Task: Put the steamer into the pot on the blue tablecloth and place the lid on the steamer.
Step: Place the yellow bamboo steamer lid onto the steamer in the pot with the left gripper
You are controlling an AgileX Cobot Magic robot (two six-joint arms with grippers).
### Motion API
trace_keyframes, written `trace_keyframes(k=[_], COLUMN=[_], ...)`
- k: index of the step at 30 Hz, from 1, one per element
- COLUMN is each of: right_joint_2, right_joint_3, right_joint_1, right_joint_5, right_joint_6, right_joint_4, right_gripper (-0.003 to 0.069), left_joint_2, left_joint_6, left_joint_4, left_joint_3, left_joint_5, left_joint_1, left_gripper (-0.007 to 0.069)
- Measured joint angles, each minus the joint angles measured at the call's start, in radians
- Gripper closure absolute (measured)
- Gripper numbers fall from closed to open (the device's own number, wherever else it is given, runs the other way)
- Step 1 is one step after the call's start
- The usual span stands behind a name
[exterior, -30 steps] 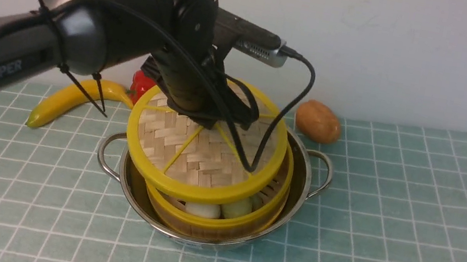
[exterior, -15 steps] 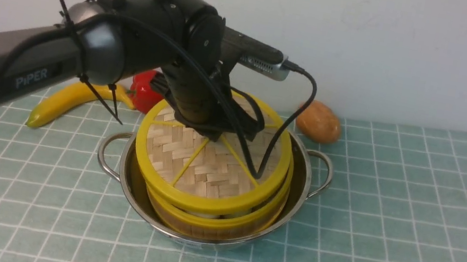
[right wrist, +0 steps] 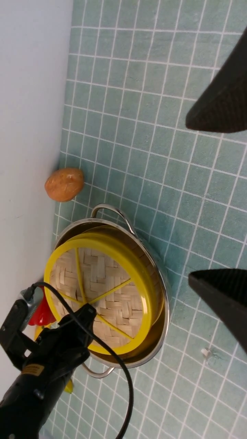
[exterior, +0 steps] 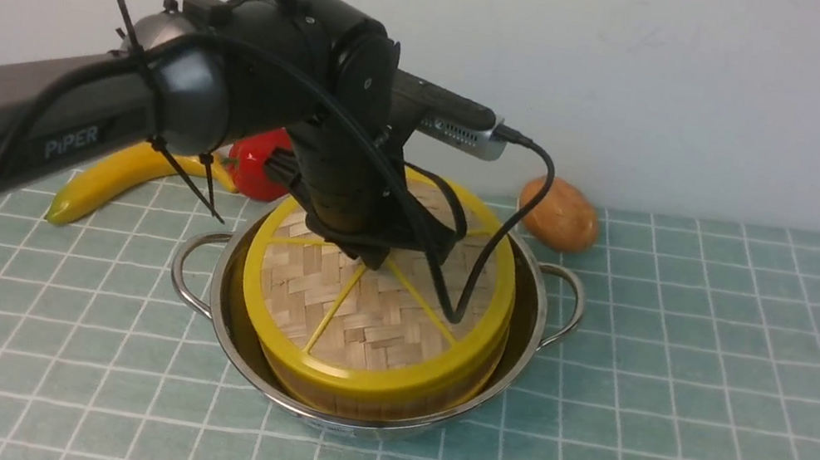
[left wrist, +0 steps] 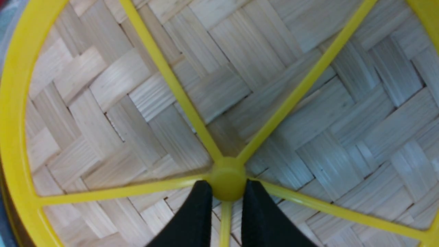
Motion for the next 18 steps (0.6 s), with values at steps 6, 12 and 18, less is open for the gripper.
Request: trace_keyframes(k=[6,12,18], right_joint_2=[0.000,0.000,0.000], right_joint_3=[0.000,0.000,0.001], right_joint_1=[0.000,0.000,0.000], right_joint_5=[0.000,0.000,0.000], right_joint_6=[0.000,0.000,0.000], right_joint_4=[0.000,0.000,0.000], right_gripper=[0.0146,0.0146,0.0146], left_joint_2=[0.000,0.000,-0.010], left_joint_6=[0.003,0.003,0.004], left_joint_4=[0.000,0.001,-0.001], left_joint_3=[0.000,0.000,0.000], left_joint_5=[-0.015,-0.023,-0.025], left_joint_1=[-0.001,-0.001,-0.002], left_gripper=[0.0526,0.0526,0.0526])
